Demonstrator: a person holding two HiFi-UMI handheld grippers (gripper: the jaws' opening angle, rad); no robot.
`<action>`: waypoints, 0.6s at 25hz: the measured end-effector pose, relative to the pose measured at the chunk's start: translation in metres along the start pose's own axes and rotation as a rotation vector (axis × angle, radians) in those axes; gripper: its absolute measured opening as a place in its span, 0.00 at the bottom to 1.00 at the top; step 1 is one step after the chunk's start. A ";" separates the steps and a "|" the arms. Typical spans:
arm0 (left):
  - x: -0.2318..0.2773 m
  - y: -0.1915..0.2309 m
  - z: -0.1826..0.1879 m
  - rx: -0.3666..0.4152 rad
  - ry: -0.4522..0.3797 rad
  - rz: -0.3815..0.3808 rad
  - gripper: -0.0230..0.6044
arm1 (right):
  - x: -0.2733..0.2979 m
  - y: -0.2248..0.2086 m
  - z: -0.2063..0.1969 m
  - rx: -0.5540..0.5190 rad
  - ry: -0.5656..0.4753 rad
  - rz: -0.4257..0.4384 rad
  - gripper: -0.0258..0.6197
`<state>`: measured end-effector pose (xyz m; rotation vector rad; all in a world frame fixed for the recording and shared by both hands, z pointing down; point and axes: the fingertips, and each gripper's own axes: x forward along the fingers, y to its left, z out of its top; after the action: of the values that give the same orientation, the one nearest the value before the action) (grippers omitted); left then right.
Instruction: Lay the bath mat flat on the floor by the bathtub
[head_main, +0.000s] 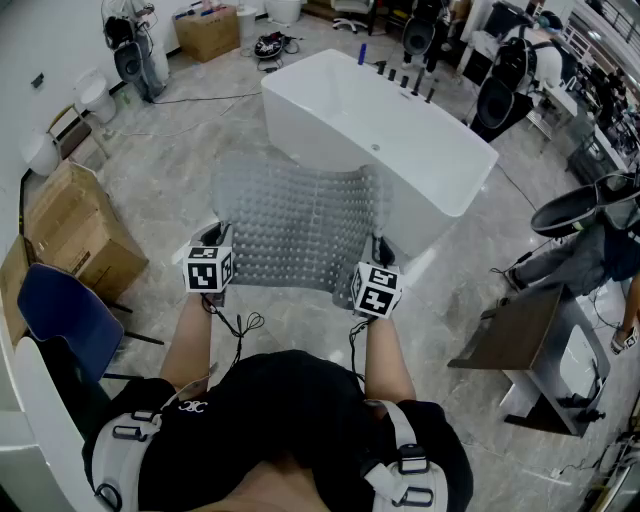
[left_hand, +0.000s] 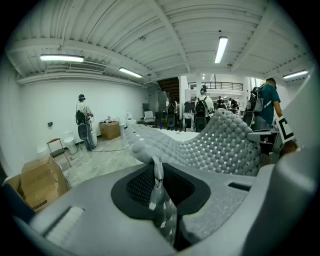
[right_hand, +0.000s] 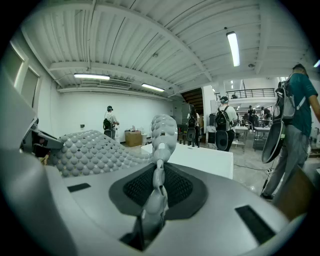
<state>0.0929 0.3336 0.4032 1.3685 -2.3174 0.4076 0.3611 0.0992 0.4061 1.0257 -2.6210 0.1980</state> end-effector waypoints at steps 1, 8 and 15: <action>-0.001 0.000 0.000 0.003 -0.002 -0.002 0.11 | -0.001 0.002 -0.001 -0.001 0.001 0.001 0.12; -0.008 0.005 -0.007 -0.002 -0.004 0.003 0.12 | -0.006 0.012 -0.003 0.012 -0.006 0.016 0.12; -0.019 0.015 -0.010 -0.005 -0.010 0.019 0.12 | -0.010 0.023 0.002 0.026 -0.025 0.021 0.12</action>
<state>0.0896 0.3601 0.4019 1.3501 -2.3395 0.4019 0.3519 0.1226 0.4006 1.0157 -2.6599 0.2259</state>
